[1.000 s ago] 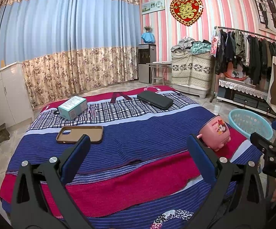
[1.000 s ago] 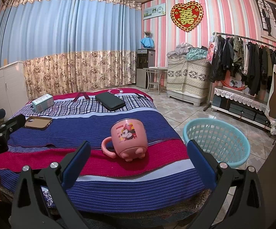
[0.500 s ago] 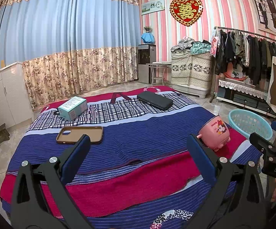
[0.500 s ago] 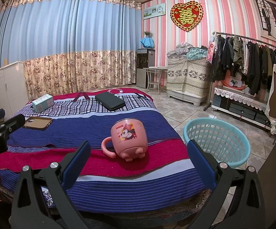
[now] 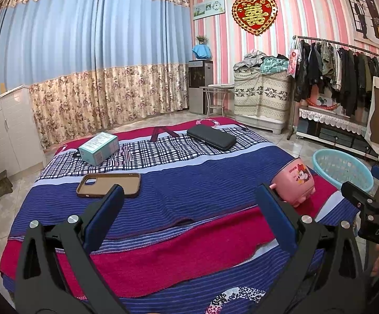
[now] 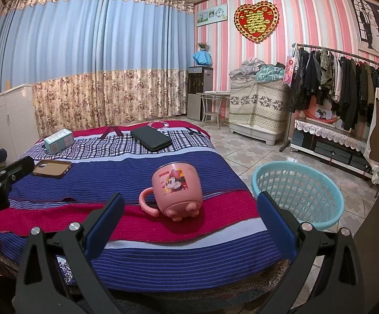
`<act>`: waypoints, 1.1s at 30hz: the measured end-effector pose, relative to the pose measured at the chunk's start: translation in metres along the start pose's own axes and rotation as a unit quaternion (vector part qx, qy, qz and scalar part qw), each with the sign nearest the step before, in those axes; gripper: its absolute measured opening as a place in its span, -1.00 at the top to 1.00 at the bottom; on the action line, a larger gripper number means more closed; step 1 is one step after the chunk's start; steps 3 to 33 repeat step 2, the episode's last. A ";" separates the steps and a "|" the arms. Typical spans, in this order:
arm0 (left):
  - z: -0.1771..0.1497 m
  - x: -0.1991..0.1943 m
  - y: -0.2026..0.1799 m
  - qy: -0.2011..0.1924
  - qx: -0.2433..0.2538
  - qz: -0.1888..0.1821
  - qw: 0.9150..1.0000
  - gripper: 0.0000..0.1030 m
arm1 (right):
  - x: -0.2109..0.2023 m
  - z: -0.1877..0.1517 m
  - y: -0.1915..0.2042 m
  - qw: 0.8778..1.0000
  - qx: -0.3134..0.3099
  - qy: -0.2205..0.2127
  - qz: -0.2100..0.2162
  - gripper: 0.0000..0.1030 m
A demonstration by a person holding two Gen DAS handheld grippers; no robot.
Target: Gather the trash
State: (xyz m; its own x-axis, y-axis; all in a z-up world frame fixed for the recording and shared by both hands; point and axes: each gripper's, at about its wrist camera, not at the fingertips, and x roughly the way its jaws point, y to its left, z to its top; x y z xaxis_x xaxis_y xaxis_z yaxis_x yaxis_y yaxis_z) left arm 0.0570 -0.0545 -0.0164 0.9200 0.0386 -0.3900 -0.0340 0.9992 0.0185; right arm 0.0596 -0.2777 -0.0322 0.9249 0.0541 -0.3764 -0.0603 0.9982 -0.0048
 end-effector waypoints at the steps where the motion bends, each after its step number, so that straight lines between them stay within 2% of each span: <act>1: 0.000 0.000 0.002 0.000 0.000 0.000 1.000 -0.89 | 0.000 0.000 0.001 1.000 0.000 0.000 0.000 -0.91; 33: 0.000 0.000 0.002 0.001 -0.001 -0.001 1.000 -0.89 | 0.000 0.000 0.000 1.000 0.001 0.000 0.000 -0.91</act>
